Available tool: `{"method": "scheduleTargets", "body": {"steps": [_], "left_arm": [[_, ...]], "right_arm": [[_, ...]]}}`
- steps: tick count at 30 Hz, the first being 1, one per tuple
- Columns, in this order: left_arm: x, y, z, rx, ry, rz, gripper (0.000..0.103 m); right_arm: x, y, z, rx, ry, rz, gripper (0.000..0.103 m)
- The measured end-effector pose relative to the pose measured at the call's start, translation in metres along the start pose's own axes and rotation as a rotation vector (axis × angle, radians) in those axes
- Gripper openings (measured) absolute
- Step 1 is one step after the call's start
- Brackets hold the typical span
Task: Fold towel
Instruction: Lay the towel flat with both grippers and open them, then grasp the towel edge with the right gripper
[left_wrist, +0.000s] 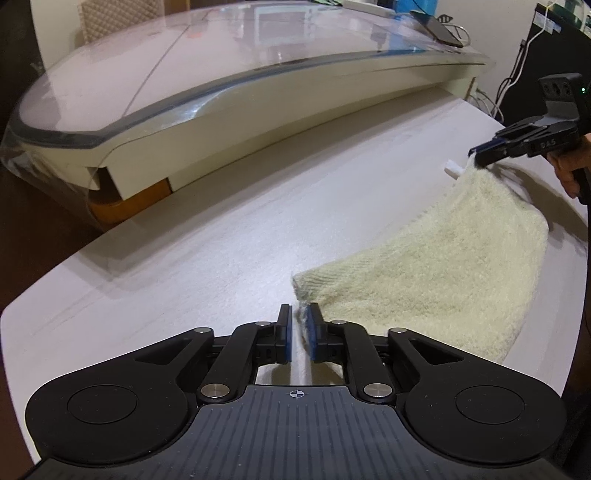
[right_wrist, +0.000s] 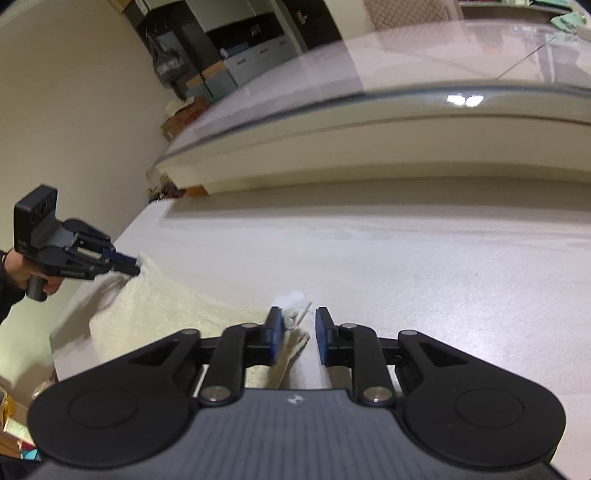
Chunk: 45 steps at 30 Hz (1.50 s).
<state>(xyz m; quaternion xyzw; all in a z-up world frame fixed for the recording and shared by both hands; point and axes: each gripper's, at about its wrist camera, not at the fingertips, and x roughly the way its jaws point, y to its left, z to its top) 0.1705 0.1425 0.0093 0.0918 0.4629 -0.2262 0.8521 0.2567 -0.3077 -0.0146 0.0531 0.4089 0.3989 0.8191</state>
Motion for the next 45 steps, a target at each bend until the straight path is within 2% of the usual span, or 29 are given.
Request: {"method": "scheduleTargets", "body": {"steps": [2,7,10,13,16,21,23,28,33,35,41,45], "left_arm": [[-0.002,0.001,-0.003,-0.006,-0.005,0.009,0.027],[-0.016,0.006,-0.009,-0.046,-0.041,0.017,0.035],[-0.019,0.009,-0.011,-0.067,-0.053,0.017,0.041],[-0.022,0.011,-0.012,-0.087,-0.066,0.017,0.052],[-0.025,0.013,-0.014,-0.107,-0.078,0.017,0.051],[-0.038,0.018,-0.017,-0.132,-0.121,0.037,0.052],[-0.043,0.02,-0.02,-0.137,-0.133,0.049,0.053],[-0.061,0.023,-0.034,-0.154,-0.167,0.091,0.059],[-0.077,0.022,-0.052,-0.16,-0.198,0.097,0.061],[-0.081,0.023,-0.057,-0.165,-0.206,0.095,0.064],[-0.1,0.03,-0.076,-0.194,-0.25,0.1,0.074],[-0.107,0.035,-0.089,-0.216,-0.266,0.105,0.077]], "right_arm": [[-0.003,0.002,0.0,-0.004,-0.016,-0.016,0.029],[-0.017,0.027,-0.002,-0.041,-0.068,-0.034,0.041],[-0.025,0.069,-0.01,-0.111,-0.09,0.011,0.047],[-0.023,0.099,-0.017,-0.143,-0.074,0.082,0.048],[-0.016,0.124,-0.029,-0.17,-0.06,0.132,0.048],[-0.015,0.138,-0.037,-0.154,-0.055,0.142,0.055],[-0.011,0.152,-0.039,-0.189,-0.051,0.125,0.055],[0.011,0.213,-0.053,-0.394,-0.005,0.09,0.053],[0.045,0.273,-0.077,-0.628,0.039,0.028,0.035],[0.063,0.295,-0.085,-0.721,0.054,-0.011,0.034],[0.105,0.324,-0.099,-0.907,0.086,-0.154,0.032],[0.123,0.336,-0.111,-1.028,0.107,-0.236,0.03]]}}
